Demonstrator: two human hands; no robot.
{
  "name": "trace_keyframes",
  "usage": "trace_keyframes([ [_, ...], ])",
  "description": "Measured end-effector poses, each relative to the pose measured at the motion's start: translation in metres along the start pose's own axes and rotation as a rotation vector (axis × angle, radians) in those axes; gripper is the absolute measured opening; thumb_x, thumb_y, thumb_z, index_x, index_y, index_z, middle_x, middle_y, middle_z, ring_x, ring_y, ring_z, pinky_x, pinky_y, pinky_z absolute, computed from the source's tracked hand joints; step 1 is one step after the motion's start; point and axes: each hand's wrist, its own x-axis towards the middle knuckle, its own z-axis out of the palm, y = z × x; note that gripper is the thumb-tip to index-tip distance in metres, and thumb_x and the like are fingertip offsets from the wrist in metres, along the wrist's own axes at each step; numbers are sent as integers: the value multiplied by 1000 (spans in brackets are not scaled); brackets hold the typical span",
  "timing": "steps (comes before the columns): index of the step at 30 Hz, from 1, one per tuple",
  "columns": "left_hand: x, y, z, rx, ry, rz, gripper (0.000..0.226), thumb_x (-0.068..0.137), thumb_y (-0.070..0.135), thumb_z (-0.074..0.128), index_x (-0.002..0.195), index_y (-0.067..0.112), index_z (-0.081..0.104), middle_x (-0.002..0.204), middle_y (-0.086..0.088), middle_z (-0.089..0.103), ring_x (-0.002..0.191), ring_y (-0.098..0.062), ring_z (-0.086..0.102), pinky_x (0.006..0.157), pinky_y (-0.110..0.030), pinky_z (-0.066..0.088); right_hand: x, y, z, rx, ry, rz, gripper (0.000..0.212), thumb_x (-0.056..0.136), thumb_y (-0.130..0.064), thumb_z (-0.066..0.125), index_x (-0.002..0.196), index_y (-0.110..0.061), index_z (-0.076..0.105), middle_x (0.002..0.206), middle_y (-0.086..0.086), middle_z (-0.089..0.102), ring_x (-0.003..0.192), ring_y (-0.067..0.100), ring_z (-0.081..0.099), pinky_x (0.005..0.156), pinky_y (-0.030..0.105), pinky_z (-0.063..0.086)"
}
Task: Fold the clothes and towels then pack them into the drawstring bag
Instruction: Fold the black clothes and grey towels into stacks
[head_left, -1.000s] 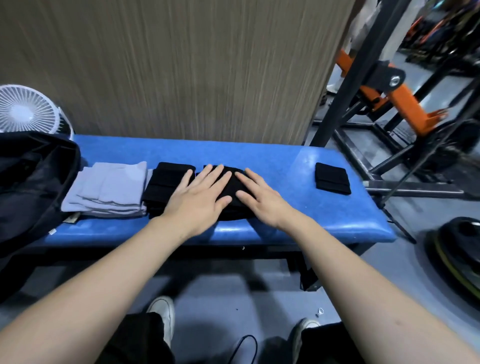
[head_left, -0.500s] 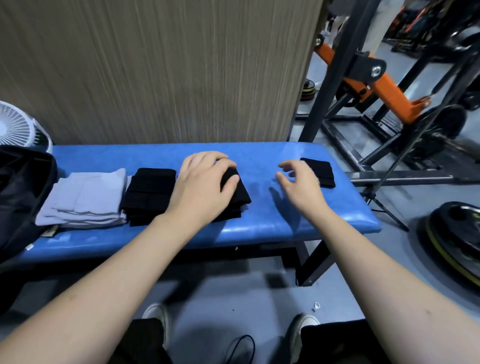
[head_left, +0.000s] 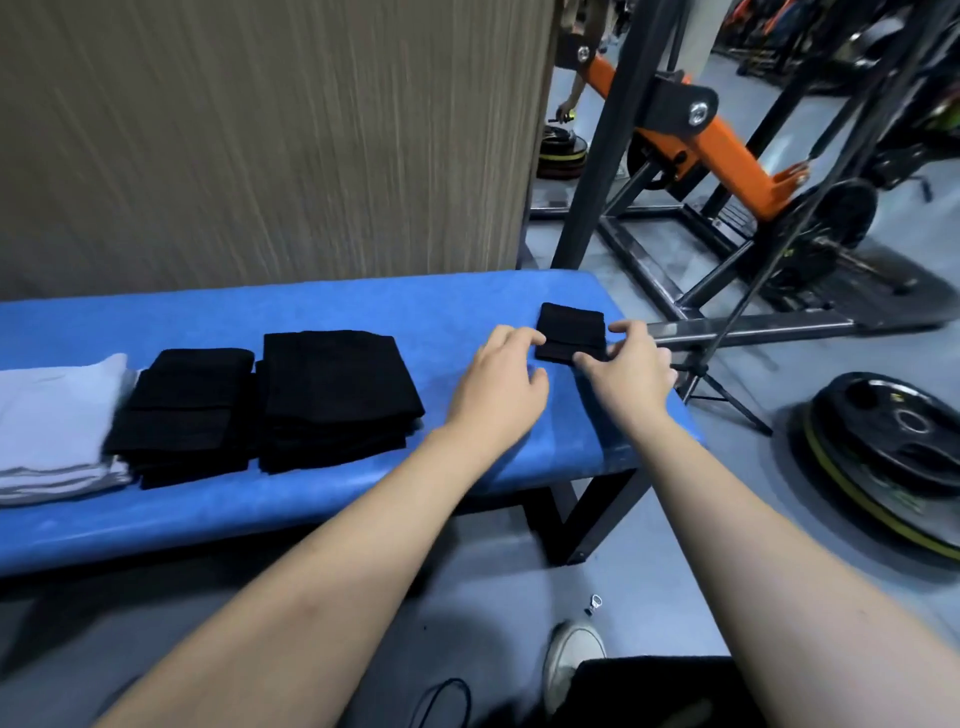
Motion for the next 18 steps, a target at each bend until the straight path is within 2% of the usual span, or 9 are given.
trace_keyframes([
  [3, 16, -2, 17, -46, -57, -116, 49, 95, 23, 52, 143, 20, 42, 140, -3, 44, 121, -26, 51, 99, -41, 44, -1, -4, 3, 55, -26, 11, 42, 80, -22, 72, 116, -26, 51, 82, -10, 62, 109, 25, 50, 96, 40, 33],
  [5, 27, -6, 24, -62, -67, -175, 54, 94, 25, 54, 145, 19, 40, 143, -5, 47, 127, -29, 47, 104, -41, 40, -1, -5, 4, 161, -53, 37, 38, 80, -10, 63, 111, -28, 49, 76, -13, 59, 103, 21, 55, 95, 37, 33],
  [6, 32, -8, 26, -78, -63, -199, 54, 93, 26, 55, 145, 18, 41, 144, -4, 48, 131, -29, 45, 107, -40, 38, 0, -4, 4, 244, -73, 58, 36, 80, -7, 57, 108, -29, 48, 72, -13, 58, 96, 19, 58, 97, 38, 36],
  [8, 39, -10, 29, -119, -42, -227, 52, 92, 26, 57, 143, 18, 45, 142, -3, 51, 133, -27, 44, 109, -36, 36, -1, -2, 3, 380, -98, 84, 34, 76, -10, 48, 103, -31, 46, 68, -13, 56, 83, 18, 59, 100, 52, 44],
  [10, 40, -10, 31, -128, -25, -231, 50, 92, 25, 60, 140, 19, 48, 136, -1, 54, 130, -25, 45, 106, -33, 36, -1, -2, 1, 409, -117, 89, 36, 70, -17, 51, 101, -33, 45, 78, -11, 59, 87, 22, 62, 98, 56, 46],
  [13, 38, -9, 37, -66, -33, -192, 48, 90, 25, 63, 137, 22, 54, 133, -1, 53, 128, -26, 43, 106, -35, 39, -2, -5, -4, 421, -142, 89, 38, 76, -16, 64, 106, -31, 48, 89, -7, 58, 90, 21, 62, 91, 45, 51],
  [16, 35, -7, 42, -158, -50, -177, 45, 87, 20, 64, 131, 23, 58, 121, 4, 64, 118, -28, 52, 103, -38, 43, -5, -14, -8, 653, -127, 148, 40, 80, -15, 75, 112, -23, 51, 95, 2, 55, 81, 18, 61, 74, 31, 48],
  [18, 32, -4, 45, -140, -64, -140, 43, 87, 20, 63, 130, 26, 60, 122, 4, 62, 120, -24, 51, 107, -39, 40, -8, -21, -10, 825, -195, 208, 41, 85, -20, 76, 118, -17, 51, 91, 4, 57, 68, 10, 63, 65, 24, 44],
])
